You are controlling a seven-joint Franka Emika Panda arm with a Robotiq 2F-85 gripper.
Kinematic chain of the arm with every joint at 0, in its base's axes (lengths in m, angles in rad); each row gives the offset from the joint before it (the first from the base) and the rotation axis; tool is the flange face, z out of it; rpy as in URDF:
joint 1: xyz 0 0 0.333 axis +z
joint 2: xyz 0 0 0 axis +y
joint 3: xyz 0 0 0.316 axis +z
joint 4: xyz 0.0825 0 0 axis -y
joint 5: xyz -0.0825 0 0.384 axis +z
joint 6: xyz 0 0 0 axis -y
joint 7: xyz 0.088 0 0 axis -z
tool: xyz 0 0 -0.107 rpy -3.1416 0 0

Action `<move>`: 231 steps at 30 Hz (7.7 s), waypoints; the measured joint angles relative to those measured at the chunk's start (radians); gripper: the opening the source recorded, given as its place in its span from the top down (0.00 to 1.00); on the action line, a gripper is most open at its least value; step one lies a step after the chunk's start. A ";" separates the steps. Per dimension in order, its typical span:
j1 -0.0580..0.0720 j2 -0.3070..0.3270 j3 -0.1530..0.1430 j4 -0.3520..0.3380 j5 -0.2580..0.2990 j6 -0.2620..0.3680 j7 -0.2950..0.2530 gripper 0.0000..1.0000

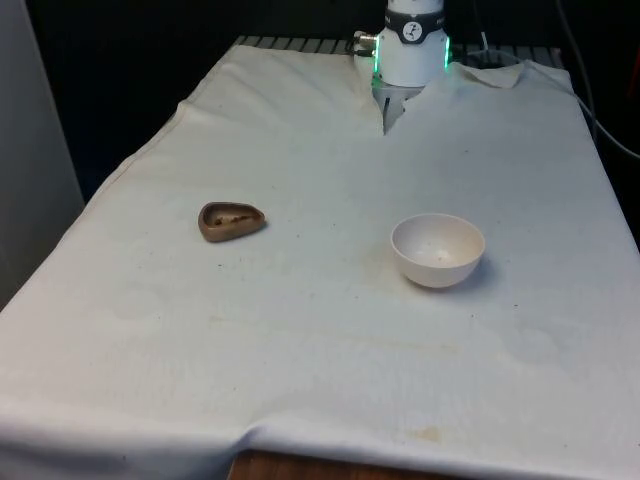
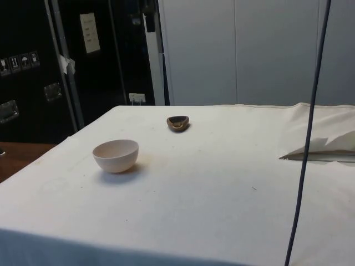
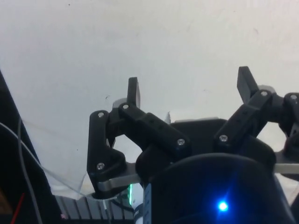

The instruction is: Pour the coffee beans from the cup into the bowl.

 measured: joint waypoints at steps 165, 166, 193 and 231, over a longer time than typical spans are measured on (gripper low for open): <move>-0.061 0.733 -0.404 0.220 0.509 0.376 -0.814 0.00; -0.061 0.734 -0.403 0.220 0.511 0.377 -0.817 0.00; -0.061 0.750 -0.402 0.220 0.548 0.395 -0.888 0.40; -0.061 0.744 -0.405 0.223 0.549 0.389 -0.893 1.00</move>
